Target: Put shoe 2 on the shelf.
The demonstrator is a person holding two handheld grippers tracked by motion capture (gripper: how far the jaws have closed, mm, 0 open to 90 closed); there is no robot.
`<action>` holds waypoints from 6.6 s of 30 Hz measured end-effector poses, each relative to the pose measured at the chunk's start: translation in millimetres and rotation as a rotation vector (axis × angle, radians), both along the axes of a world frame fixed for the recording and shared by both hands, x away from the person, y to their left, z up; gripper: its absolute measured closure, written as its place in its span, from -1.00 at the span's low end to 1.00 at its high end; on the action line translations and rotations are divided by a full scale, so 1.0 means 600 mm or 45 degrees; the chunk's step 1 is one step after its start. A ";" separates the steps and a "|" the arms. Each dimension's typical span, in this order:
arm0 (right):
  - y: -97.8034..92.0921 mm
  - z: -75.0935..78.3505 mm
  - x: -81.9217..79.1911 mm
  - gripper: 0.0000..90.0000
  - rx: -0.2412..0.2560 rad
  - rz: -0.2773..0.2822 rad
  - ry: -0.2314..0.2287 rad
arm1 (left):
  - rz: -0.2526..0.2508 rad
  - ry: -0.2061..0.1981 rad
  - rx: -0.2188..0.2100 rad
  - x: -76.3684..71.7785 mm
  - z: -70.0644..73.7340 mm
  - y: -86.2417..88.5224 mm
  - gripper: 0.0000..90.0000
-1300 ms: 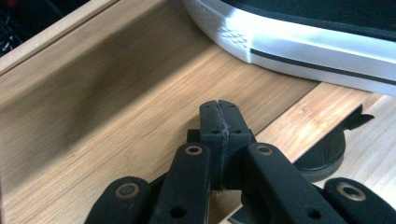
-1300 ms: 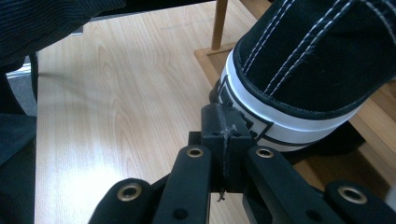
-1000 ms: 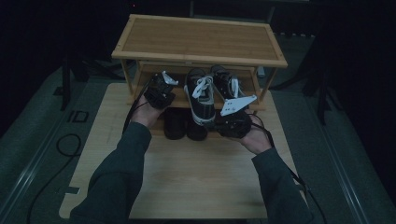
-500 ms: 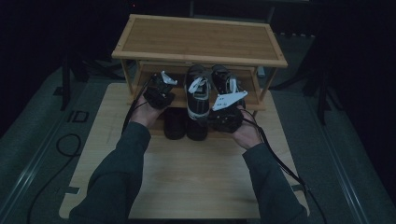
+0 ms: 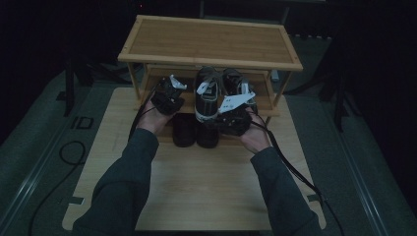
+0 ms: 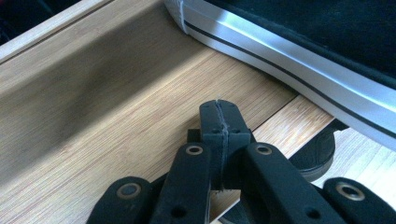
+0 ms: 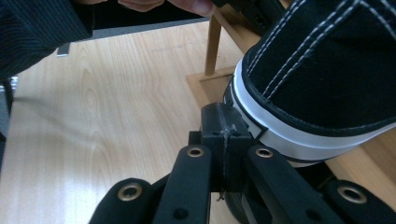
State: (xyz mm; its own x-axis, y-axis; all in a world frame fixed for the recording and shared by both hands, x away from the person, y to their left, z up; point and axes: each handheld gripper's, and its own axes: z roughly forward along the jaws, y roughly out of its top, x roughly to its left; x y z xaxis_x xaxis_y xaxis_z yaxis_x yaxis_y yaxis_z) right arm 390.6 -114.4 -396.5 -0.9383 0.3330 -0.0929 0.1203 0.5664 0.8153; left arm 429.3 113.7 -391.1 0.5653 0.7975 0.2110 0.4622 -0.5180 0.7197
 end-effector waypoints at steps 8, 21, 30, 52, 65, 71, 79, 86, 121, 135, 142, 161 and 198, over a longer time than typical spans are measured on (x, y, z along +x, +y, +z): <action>0.006 0.001 0.002 1.00 -0.027 -0.004 -0.024 | 0.001 -0.006 0.003 -0.001 -0.001 0.000 1.00; 0.011 -0.004 0.019 1.00 -0.046 -0.087 -0.075 | -0.003 -0.001 -0.002 0.001 0.000 0.000 1.00; 0.027 -0.006 0.025 1.00 -0.079 -0.140 -0.119 | -0.003 -0.002 0.001 0.000 0.000 0.000 1.00; 0.016 -0.008 0.012 1.00 -0.145 -0.181 -0.141 | -0.008 0.001 -0.009 0.001 0.000 0.002 1.00; -0.017 0.016 -0.007 0.99 -0.145 -0.114 -0.142 | -0.012 0.008 -0.024 0.002 -0.001 0.004 1.00; -0.044 0.018 -0.005 0.99 -0.136 -0.117 -0.119 | -0.015 0.013 -0.028 0.003 0.000 0.005 1.00; -0.080 0.016 -0.006 0.96 -0.130 -0.123 -0.086 | -0.015 0.016 -0.031 0.003 0.001 0.005 1.00; -0.114 0.018 -0.011 0.96 -0.149 -0.120 -0.075 | -0.011 0.028 -0.029 0.003 0.002 0.006 1.00; -0.191 -0.001 -0.020 1.00 -0.093 -0.144 -0.031 | -0.012 0.042 -0.064 0.005 0.001 0.010 1.00; -0.164 0.000 -0.011 1.00 -0.079 -0.108 -0.055 | -0.020 0.044 -0.061 0.005 0.002 0.011 1.00; -0.160 0.005 -0.004 1.00 -0.051 -0.156 -0.073 | -0.019 0.041 -0.058 0.005 0.001 0.010 1.00; -0.135 0.005 0.008 1.00 -0.074 -0.173 -0.082 | -0.018 0.040 -0.058 0.005 0.001 0.010 1.00; -0.091 0.000 0.021 1.00 -0.098 -0.173 -0.092 | -0.016 0.043 -0.063 0.005 0.001 0.010 1.00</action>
